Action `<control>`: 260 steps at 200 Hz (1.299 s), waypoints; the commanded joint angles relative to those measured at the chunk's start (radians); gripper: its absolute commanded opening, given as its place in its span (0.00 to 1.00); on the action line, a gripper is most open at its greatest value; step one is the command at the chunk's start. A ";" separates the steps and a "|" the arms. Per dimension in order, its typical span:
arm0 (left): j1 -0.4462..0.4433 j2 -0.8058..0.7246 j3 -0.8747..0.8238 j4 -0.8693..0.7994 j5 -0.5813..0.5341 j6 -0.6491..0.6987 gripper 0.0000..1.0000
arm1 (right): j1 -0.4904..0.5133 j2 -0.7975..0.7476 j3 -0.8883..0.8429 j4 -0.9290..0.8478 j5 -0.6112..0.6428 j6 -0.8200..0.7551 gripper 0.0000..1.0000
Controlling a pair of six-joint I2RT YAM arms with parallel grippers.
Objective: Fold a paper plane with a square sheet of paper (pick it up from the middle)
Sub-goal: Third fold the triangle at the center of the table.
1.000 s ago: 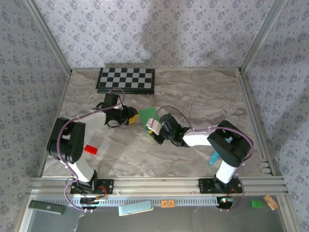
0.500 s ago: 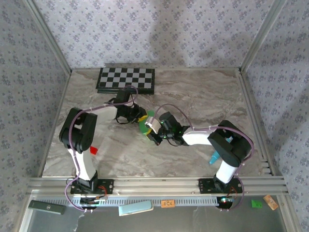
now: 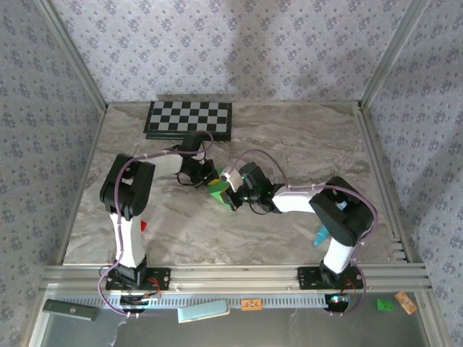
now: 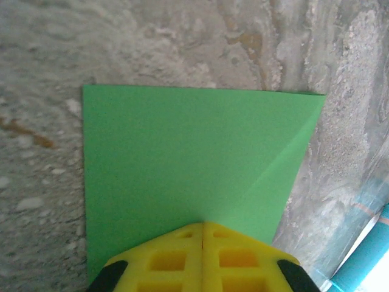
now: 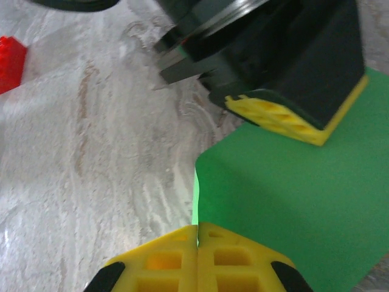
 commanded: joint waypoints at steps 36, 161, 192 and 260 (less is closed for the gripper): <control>-0.007 0.038 0.010 -0.057 -0.019 0.031 0.02 | -0.007 0.046 0.066 -0.117 0.110 0.064 0.00; -0.009 0.048 0.010 -0.038 0.001 0.019 0.02 | -0.009 0.073 0.095 -0.183 0.186 0.085 0.00; -0.009 0.051 0.010 -0.036 0.006 0.018 0.01 | -0.009 0.078 0.095 -0.186 0.188 0.085 0.00; -0.010 0.054 0.009 -0.031 0.011 0.019 0.01 | -0.009 0.092 0.108 -0.200 0.191 0.081 0.00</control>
